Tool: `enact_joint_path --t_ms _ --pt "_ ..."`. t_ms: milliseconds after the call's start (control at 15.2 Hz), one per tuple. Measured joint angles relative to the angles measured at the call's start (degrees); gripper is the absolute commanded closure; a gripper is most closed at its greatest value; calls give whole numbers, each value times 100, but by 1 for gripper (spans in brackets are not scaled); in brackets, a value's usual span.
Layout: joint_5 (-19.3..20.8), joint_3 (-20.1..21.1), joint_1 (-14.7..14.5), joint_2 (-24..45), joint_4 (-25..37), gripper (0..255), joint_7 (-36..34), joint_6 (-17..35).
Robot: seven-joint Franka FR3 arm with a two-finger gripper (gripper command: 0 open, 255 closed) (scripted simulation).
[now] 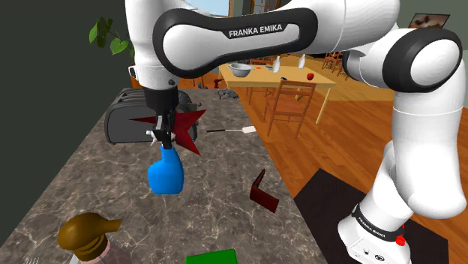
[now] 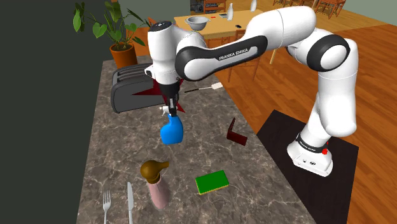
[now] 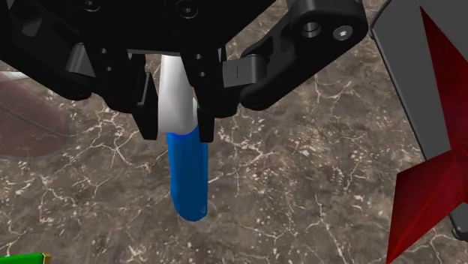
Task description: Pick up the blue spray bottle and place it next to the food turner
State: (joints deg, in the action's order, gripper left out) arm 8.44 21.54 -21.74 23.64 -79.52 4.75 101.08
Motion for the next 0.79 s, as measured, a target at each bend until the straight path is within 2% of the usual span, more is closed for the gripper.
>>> enact_joint_path --t_ms 198,792 --pt "-42 5 43 -113 58 255 54 -166" --pt "-479 -193 805 -1256 -690 255 989 -472"
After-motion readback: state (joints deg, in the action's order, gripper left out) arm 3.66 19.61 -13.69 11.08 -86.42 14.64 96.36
